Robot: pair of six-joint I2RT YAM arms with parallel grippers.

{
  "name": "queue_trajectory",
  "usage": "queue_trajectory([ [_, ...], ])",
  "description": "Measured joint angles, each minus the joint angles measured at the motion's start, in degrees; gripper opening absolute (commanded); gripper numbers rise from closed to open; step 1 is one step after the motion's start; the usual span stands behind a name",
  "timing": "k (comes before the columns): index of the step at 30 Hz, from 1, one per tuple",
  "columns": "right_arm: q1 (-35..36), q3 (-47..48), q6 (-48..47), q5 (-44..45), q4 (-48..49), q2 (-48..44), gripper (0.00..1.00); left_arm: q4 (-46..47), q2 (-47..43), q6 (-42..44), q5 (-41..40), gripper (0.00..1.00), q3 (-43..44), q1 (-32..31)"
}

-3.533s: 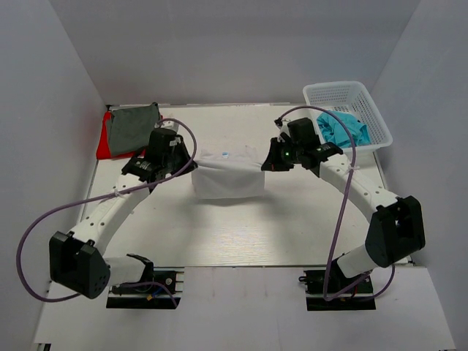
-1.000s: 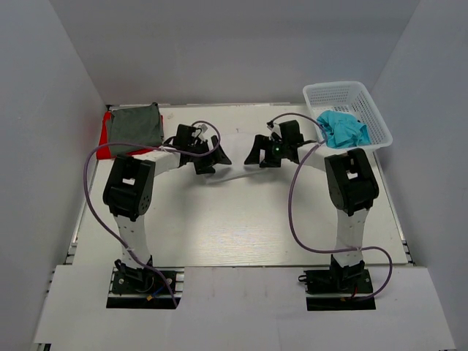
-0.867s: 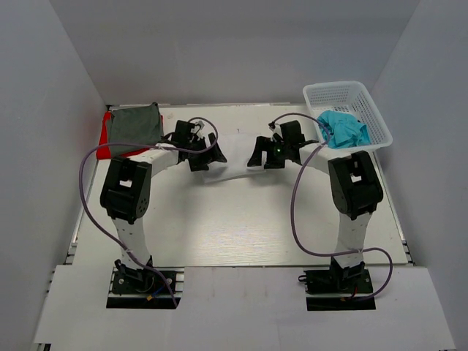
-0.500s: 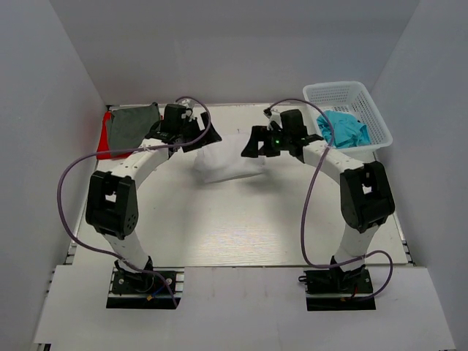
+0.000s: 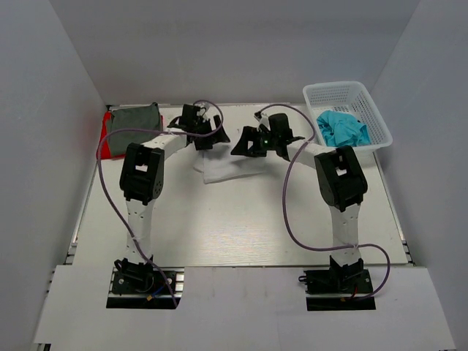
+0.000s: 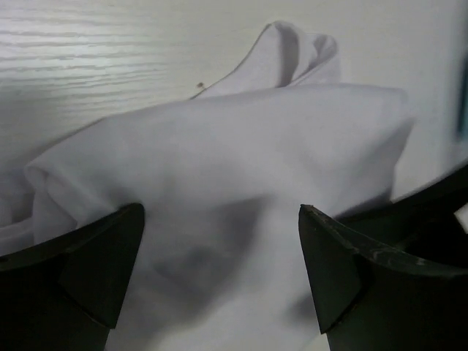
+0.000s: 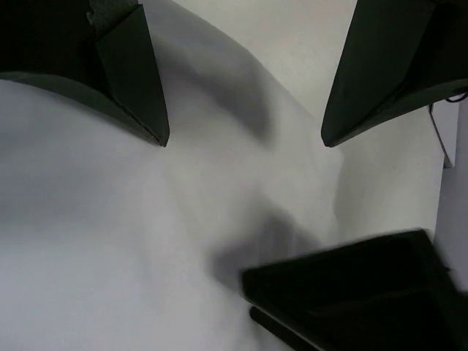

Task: Fold and stack the t-shirts
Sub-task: Fold the long partially folded tshirt into a neat square, then put the neatly folded tshirt into the corner of the board with the left arm

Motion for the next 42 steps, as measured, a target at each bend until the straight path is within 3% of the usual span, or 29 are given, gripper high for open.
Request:
queue_trajectory([
  [9,-2.5,-5.9,4.2,-1.6,8.2,1.7,0.90,0.7,0.8,0.1,-1.2,0.97,-0.7,2.7],
  [16,-2.0,-3.4,0.3,-0.6,2.6,0.3,0.90,-0.9,0.2,1.2,-0.4,1.00,0.5,3.3],
  [28,0.3,-9.2,-1.8,9.0,-4.7,-26.3,0.90,-6.4,-18.9,4.7,-9.2,1.00,-10.6,3.0],
  [37,0.4,-22.4,-0.4,25.0,-10.1,-40.5,0.90,-10.2,-13.6,2.5,-10.8,1.00,-13.5,2.9],
  [42,0.2,-22.6,-0.4,27.1,-11.5,-40.2,0.90,-8.9,-10.7,1.8,-9.4,0.90,-13.8,2.8],
])
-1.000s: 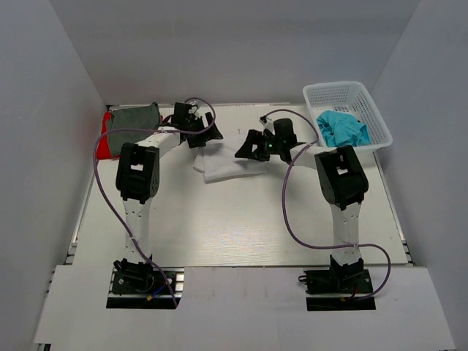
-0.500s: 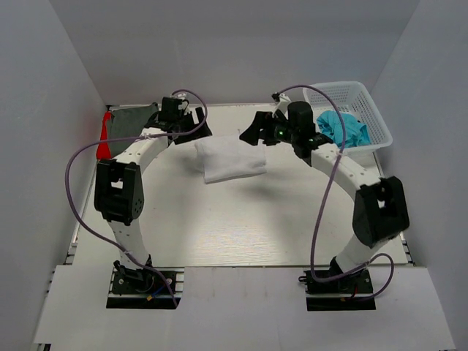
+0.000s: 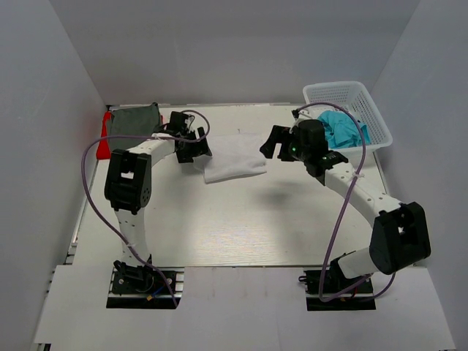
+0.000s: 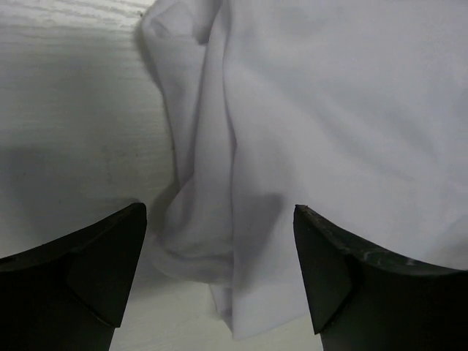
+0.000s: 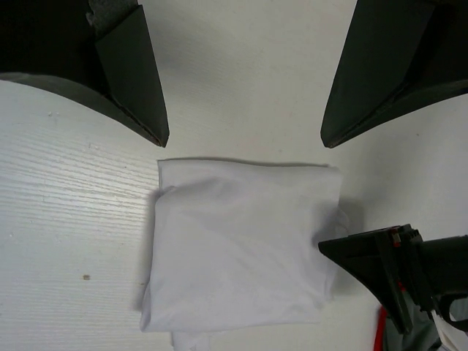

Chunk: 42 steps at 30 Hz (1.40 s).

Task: Fold and stack the t-shirts
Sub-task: Put the neatly folded tshirt into the corner of the board with the left arm

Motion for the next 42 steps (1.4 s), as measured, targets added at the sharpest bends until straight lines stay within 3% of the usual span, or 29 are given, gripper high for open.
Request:
queue_trajectory([
  [3,0.0,0.0,0.0,0.7,-0.1,1.0,0.90,0.3,2.2,-0.3,0.8,0.83,2.1,-0.5],
  [9,-0.1,-0.5,0.2,4.7,-0.3,3.0,0.90,3.4,4.1,-0.5,3.6,0.58,2.7,-1.7],
  [13,-0.4,-0.6,0.3,6.6,-0.4,4.0,0.90,3.5,6.3,-0.6,4.1,0.16,4.4,-2.8],
  [14,-0.5,-0.6,0.3,7.2,-0.4,4.2,0.90,3.0,7.2,-0.5,4.5,0.00,5.7,-3.0],
  [19,-1.3,-0.9,0.5,8.7,-0.4,4.4,0.90,-3.0,10.8,1.4,1.9,0.00,14.1,-3.5],
  [25,-2.3,-4.3,0.8,8.9,0.2,3.7,0.90,-8.9,11.0,11.5,-5.0,0.00,21.2,-2.6],
  [34,-2.5,-5.2,0.6,10.6,0.0,3.1,0.90,-10.6,3.8,25.9,-12.9,0.00,25.5,-0.5],
  [42,-2.7,-4.9,0.7,10.7,-0.2,3.7,0.90,-13.0,3.6,32.1,-17.9,0.00,33.9,3.3],
])
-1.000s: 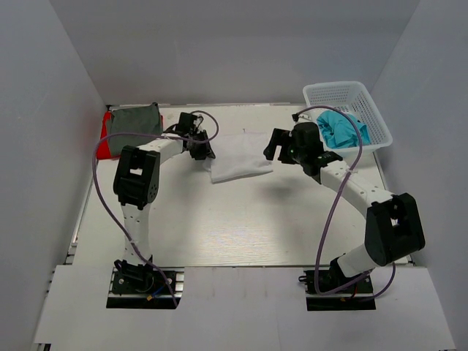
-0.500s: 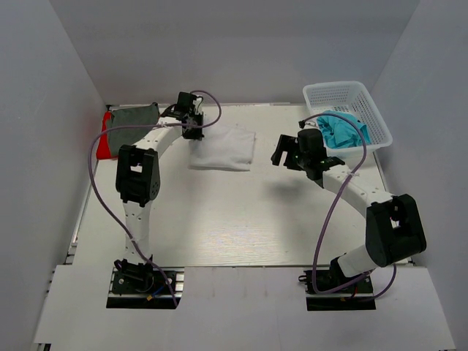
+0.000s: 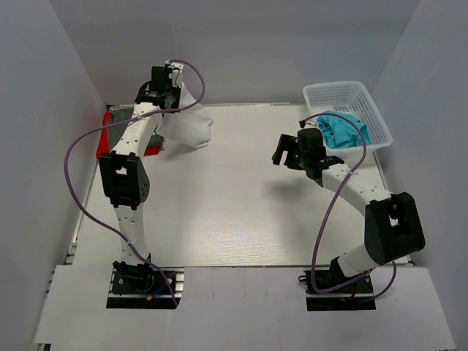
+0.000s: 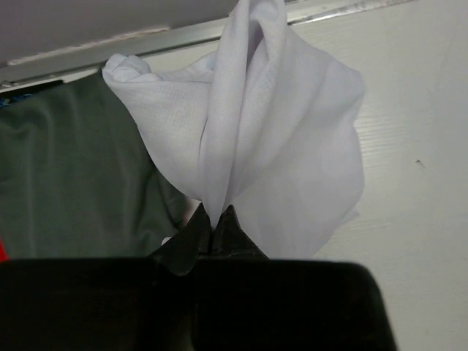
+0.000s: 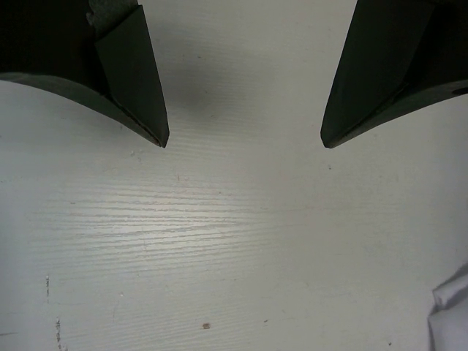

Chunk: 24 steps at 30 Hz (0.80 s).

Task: Fold and stack the t-shirts
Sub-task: Put the neatly folded tshirt into the corner of the board with the left arm

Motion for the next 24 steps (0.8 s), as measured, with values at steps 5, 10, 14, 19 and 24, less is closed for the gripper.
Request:
queue_trajectory([
  [5,0.0,1.0,0.0,-0.2,-0.6,1.4,0.90,-2.4,0.0,2.2,-0.7,0.00,4.8,3.0],
  [10,0.0,1.0,0.2,-0.2,-0.9,1.5,0.90,-3.6,0.0,3.4,-1.2,0.00,7.4,5.5],
  [14,0.0,1.0,0.2,-0.2,-1.2,1.5,0.90,-4.7,0.0,3.8,-1.2,0.00,8.1,6.6],
  [19,0.0,1.0,0.2,-0.2,-1.2,1.5,0.90,-6.2,0.0,3.9,-1.2,0.00,9.8,7.8],
  [24,0.1,1.1,0.2,-0.2,-1.2,1.6,0.90,-6.8,-0.5,3.2,-1.0,0.00,10.8,9.2],
])
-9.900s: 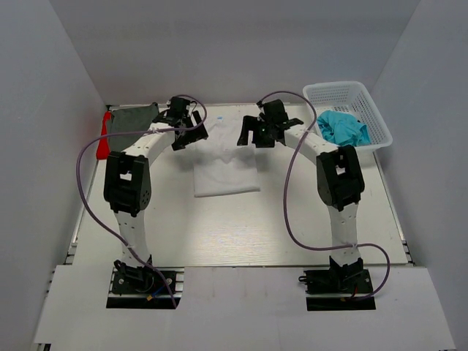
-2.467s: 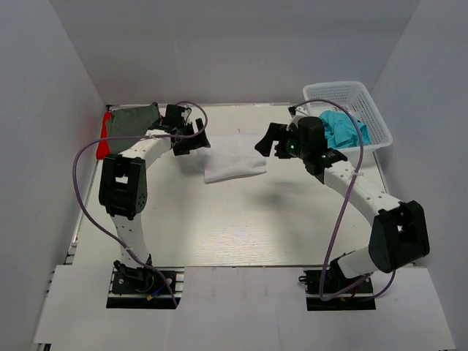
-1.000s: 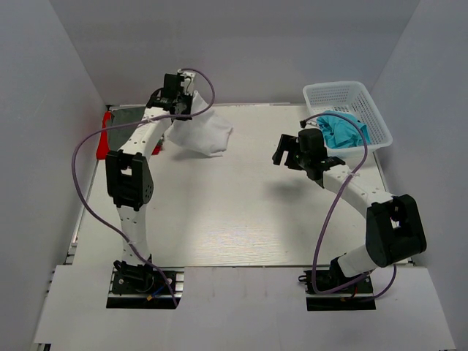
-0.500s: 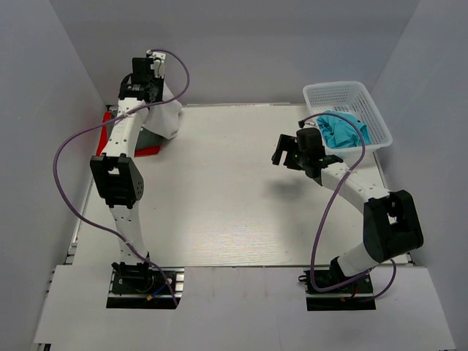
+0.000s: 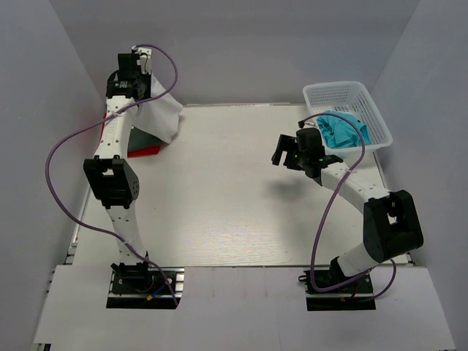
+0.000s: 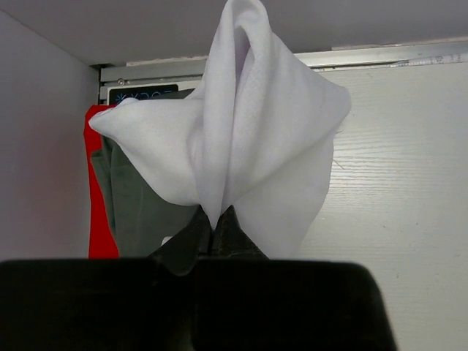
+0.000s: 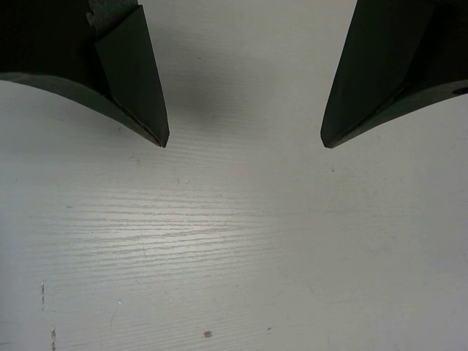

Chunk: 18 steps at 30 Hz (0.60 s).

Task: Fold and stack the t-shirts
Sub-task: Put the neatly folded tshirt into the corner of the board with the left arm

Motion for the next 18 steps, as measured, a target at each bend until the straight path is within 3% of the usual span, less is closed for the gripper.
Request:
queue_trajectory([
  [18,0.0,6.6,0.0,-1.7,-2.1,9.1,0.90,0.4,0.9,-1.9,-1.1,0.00,-0.8,10.8],
])
